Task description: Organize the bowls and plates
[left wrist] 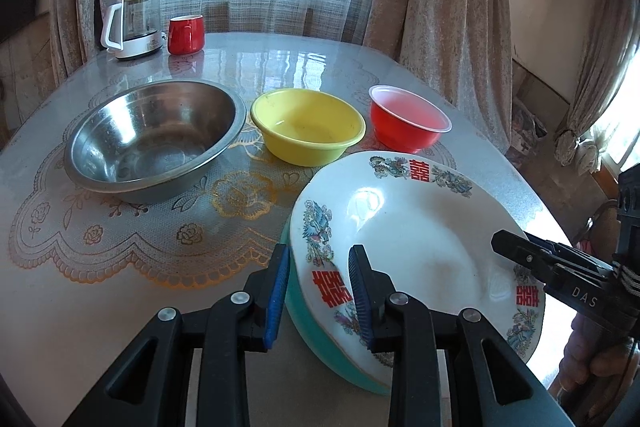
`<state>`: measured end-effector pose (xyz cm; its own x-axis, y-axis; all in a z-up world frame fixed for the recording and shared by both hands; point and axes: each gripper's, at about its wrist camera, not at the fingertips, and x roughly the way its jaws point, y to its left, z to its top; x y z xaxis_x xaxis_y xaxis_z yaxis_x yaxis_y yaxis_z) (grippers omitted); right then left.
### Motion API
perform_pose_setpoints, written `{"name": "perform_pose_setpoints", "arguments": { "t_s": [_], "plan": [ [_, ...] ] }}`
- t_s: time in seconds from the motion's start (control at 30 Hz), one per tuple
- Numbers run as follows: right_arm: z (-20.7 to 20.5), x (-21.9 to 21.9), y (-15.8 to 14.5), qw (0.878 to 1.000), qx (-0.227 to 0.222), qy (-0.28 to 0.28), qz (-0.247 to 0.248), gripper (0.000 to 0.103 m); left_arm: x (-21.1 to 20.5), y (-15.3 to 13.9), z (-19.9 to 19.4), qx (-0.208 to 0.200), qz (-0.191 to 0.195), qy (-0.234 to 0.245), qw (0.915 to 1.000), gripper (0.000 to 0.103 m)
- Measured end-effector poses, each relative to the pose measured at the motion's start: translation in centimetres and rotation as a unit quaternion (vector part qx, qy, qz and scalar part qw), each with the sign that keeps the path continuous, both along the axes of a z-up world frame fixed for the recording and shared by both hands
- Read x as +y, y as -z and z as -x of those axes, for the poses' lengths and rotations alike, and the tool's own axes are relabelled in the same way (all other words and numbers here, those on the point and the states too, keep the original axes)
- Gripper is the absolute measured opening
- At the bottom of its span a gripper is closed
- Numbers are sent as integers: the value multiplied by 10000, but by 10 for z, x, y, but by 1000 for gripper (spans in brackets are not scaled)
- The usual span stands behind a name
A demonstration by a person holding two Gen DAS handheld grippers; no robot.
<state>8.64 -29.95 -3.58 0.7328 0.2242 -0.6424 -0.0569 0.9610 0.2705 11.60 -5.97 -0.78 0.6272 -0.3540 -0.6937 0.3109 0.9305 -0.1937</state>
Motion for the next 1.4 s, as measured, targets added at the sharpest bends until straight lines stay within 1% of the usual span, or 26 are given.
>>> {"name": "perform_pose_setpoints", "arguments": {
  "t_s": [0.2, 0.3, 0.37, 0.47, 0.6, 0.8, 0.87, 0.93, 1.0, 1.03, 1.23, 1.3, 1.4],
  "plan": [
    [15, -4, 0, 9999, -44, 74, -123, 34, 5, 3, 12, 35, 57, 36, 10000, 31],
    [20, -3, 2, 9997, -96, 96, -208, 28, -1, 4, 19, -5, -30, 93, 10000, 31],
    [21, -1, 2, 9996, -160, 112, -186, 24, -4, 5, 21, -51, -96, 47, 9999, 31],
    [21, 2, 2, 9997, -188, 158, -72, 24, -4, 5, 20, -14, -71, 17, 10000, 31],
    [21, 2, 3, 9996, -189, 179, -98, 24, -6, 5, 20, -34, -151, -15, 9999, 31],
    [20, 1, 4, 9996, -154, 220, -110, 24, -7, 5, 20, -28, -153, -39, 9999, 31],
    [20, 2, 4, 9996, -138, 229, -103, 25, -6, 4, 22, -20, -138, -65, 9999, 32],
    [19, -2, 4, 9994, -75, 255, -241, 25, -3, 2, 24, -32, -117, -92, 9999, 33],
    [20, -5, 5, 9989, -40, 297, -354, 28, 3, 0, 26, -55, -86, -161, 9998, 34],
    [21, -7, 5, 9988, -46, 320, -362, 30, 6, -1, 27, -73, -59, -194, 9998, 35],
    [27, -11, 1, 9979, -82, 493, -415, 36, 31, -5, 32, -56, 182, -439, 9989, 43],
    [28, -13, -1, 9975, -102, 548, -438, 38, 38, -6, 34, -59, 120, -572, 9983, 43],
    [28, -13, -5, 9970, -113, 649, -411, 39, 50, -7, 39, -93, 158, -679, 9975, 43]
  ]
}}
